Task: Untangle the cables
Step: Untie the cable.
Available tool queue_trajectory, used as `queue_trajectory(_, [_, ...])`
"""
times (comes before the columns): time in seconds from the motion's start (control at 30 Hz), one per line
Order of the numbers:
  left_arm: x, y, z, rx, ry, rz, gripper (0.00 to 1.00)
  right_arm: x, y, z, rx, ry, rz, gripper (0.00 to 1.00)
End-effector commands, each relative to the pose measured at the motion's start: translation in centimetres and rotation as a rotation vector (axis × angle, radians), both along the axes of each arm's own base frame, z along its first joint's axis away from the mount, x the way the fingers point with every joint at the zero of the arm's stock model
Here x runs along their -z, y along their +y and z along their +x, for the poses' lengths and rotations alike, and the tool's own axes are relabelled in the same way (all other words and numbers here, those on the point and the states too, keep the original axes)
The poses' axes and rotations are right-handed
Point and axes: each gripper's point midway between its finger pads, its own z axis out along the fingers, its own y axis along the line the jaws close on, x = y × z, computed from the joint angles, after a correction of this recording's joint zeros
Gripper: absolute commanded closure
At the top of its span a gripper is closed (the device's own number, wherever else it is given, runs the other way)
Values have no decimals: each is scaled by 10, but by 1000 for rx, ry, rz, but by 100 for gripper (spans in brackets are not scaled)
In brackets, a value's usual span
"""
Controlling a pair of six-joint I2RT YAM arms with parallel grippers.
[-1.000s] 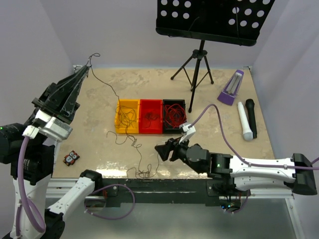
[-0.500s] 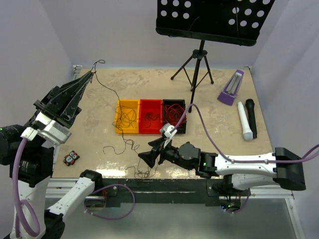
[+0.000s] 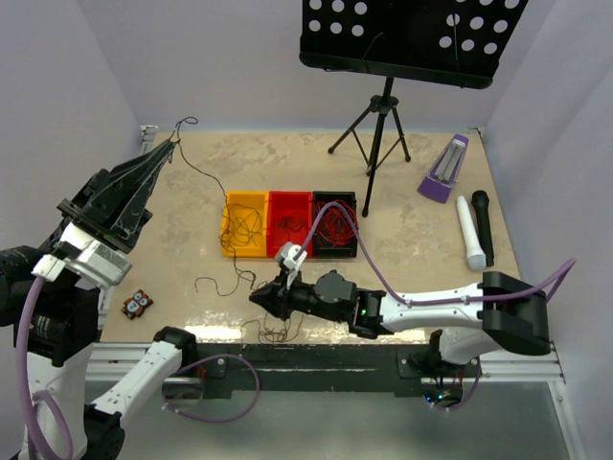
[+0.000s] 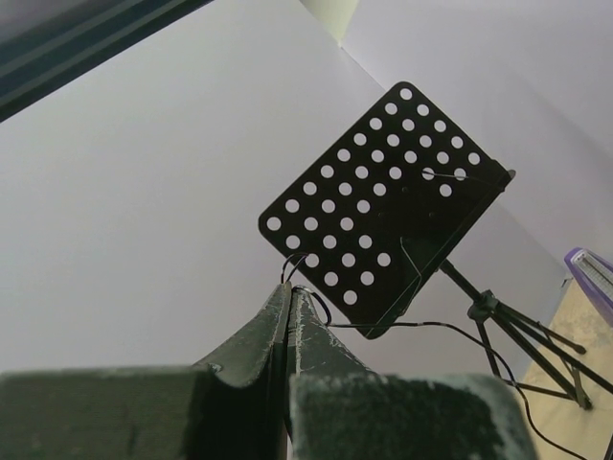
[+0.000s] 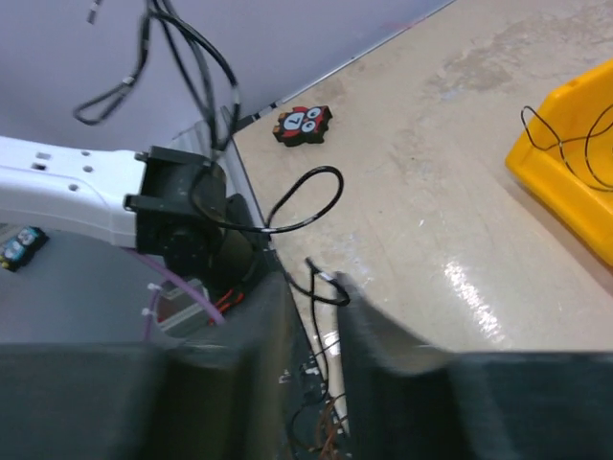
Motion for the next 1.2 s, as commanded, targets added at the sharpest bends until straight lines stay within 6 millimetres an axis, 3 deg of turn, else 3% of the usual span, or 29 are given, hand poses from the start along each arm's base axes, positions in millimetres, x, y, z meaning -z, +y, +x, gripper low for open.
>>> queue_trajectory(0.0, [-22,7,-18,-5,-57,-29,100,-16,10,17,68,5,54,95])
queue_trajectory(0.03, [-25,9,-19,-19,-70,-31,100,-10,7,21,93,19,42,100])
queue_trajectory(0.1, [-34,17,-20,-67,-110,-56,100,2,1,26,137,42,10,100])
queue_trajectory(0.33, [-113,84,-30,-435,-407,-260,100,44,-26,37,265,113,-102,100])
queue_trajectory(0.5, [-140,100,-34,-592,-549,-253,100,67,-42,39,327,163,-145,100])
queue_trajectory(0.7, [-163,118,-37,-719,-655,-325,100,120,-71,50,506,279,-263,100])
queue_trajectory(0.77, [-169,120,-37,-725,-662,-337,100,128,-75,48,514,304,-274,100])
queue_trajectory(0.87, [-152,92,-9,-607,-537,-219,100,122,-79,47,517,319,-234,100])
queue_trajectory(0.97, [-104,53,19,-444,-403,-56,100,96,-80,53,531,283,-188,100])
queue_trajectory(1.03, [-71,35,27,-356,-336,18,100,81,-82,57,545,263,-168,100])
queue_trajectory(1.17, [-6,21,57,-300,-185,60,100,60,-85,56,522,252,-122,100])
